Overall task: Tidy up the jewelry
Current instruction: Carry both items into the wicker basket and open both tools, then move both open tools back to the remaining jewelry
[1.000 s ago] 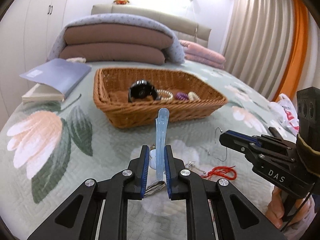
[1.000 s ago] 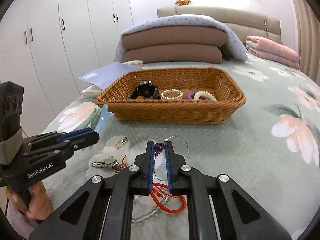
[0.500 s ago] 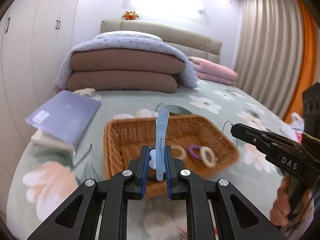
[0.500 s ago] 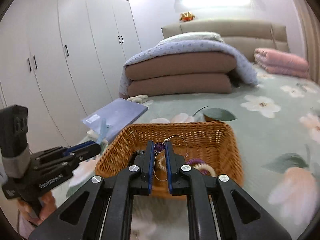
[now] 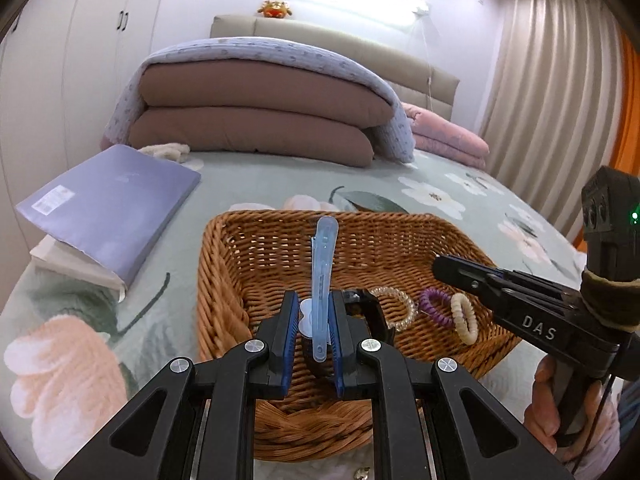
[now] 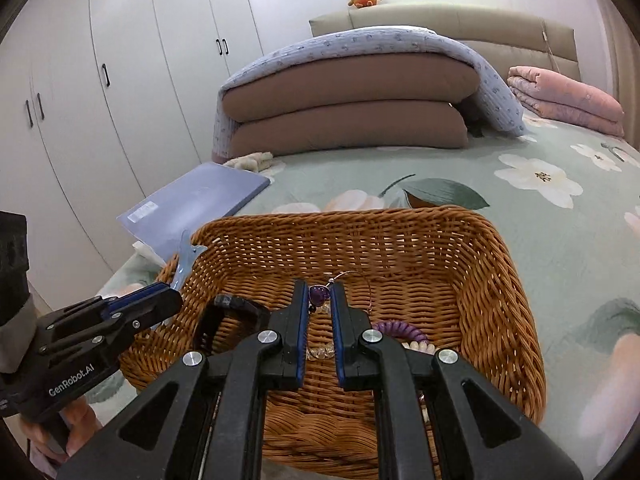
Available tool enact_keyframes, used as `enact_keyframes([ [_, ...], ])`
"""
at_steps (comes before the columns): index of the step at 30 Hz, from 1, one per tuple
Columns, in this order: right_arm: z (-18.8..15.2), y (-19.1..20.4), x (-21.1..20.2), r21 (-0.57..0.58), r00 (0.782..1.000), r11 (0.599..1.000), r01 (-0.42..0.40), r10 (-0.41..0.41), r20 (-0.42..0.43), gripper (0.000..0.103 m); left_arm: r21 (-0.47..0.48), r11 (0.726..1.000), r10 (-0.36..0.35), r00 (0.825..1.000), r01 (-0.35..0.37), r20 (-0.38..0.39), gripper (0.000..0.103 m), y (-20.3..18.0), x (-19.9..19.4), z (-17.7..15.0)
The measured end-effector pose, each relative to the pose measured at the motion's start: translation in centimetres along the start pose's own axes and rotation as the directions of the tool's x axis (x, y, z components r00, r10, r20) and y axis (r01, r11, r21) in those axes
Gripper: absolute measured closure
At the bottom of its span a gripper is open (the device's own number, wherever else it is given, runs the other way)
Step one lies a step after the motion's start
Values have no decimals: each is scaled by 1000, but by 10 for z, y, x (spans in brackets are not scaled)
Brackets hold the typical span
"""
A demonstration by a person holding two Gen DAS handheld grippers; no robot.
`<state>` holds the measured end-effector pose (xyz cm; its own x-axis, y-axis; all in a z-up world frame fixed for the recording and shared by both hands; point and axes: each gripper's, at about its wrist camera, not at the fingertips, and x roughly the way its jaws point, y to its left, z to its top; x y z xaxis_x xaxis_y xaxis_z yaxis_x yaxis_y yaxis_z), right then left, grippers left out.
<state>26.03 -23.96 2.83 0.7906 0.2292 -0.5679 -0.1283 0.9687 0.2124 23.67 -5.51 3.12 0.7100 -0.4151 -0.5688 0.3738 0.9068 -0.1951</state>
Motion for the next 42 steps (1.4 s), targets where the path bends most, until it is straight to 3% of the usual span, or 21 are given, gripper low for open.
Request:
enact_keyframes([
  [4, -4, -6, 3, 22, 1000, 999, 27, -27, -13, 89, -6, 1000, -1, 1000, 1, -3, 88, 0, 1, -1],
  [8, -7, -17, 2, 79, 999, 996, -35, 36, -15, 69, -28, 999, -18, 1000, 18, 8, 87, 4, -2, 0],
  [10, -7, -20, -6, 86, 999, 995, -49, 48, 14, 68, -42, 998, -56, 998, 57, 11, 74, 6, -5, 0],
  [11, -8, -20, -11, 86, 998, 995, -51, 48, 30, 67, -47, 997, -65, 998, 66, 16, 54, 7, -6, 0],
  [12, -8, -21, -13, 85, 998, 995, -49, 45, 42, 67, -47, 997, -62, 997, 64, 35, 48, 7, -10, 0],
  [15, -7, -22, -16, 84, 998, 995, -43, 39, 48, 67, -24, 999, -42, 996, 44, 83, 48, 4, -20, -1],
  [20, -7, -22, -15, 96, 998, 994, -57, 53, 44, 67, -51, 997, -54, 996, 58, 77, 48, 8, -20, 0],
  [31, -1, -52, -63, 193, 986, 978, -77, 46, 160, 67, -40, 998, -49, 995, 53, 89, 48, 6, -23, -1],
  [42, -13, -16, -74, 70, 988, 995, -73, 62, 144, 67, -22, 997, -76, 991, 79, 108, 48, 3, -36, -4],
])
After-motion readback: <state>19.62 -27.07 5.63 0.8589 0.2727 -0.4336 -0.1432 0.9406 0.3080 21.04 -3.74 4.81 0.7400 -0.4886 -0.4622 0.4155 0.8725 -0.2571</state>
